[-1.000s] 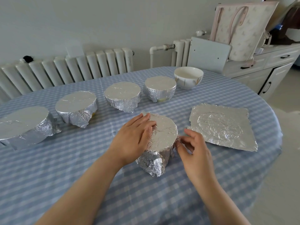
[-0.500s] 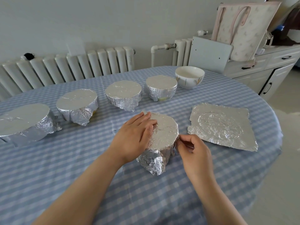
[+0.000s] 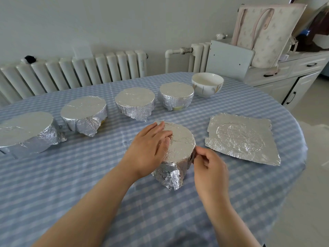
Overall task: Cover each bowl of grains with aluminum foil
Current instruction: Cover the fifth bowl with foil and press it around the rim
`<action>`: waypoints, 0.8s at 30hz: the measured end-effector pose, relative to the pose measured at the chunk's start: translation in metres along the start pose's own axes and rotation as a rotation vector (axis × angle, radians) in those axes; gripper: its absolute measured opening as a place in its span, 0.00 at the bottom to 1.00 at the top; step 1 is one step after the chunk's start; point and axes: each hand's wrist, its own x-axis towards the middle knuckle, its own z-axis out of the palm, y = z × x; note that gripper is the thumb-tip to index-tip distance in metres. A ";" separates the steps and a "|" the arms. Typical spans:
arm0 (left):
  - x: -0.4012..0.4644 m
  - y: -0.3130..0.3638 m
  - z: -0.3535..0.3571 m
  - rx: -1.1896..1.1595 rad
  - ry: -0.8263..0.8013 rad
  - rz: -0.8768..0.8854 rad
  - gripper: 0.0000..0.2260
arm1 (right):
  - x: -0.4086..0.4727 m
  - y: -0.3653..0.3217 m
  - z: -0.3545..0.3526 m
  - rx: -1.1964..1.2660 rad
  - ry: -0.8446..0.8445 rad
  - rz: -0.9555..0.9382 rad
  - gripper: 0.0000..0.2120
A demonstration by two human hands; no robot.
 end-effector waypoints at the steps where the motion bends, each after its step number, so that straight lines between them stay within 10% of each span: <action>1: 0.000 0.000 0.000 0.004 -0.006 -0.007 0.30 | -0.003 -0.002 -0.001 -0.010 -0.026 0.006 0.15; 13: 0.004 0.005 0.000 0.011 -0.046 -0.091 0.35 | -0.014 -0.017 -0.001 0.017 -0.270 0.038 0.09; 24: -0.004 0.031 -0.015 0.145 -0.124 -0.297 0.43 | 0.044 -0.006 -0.017 -0.076 -0.558 -0.082 0.29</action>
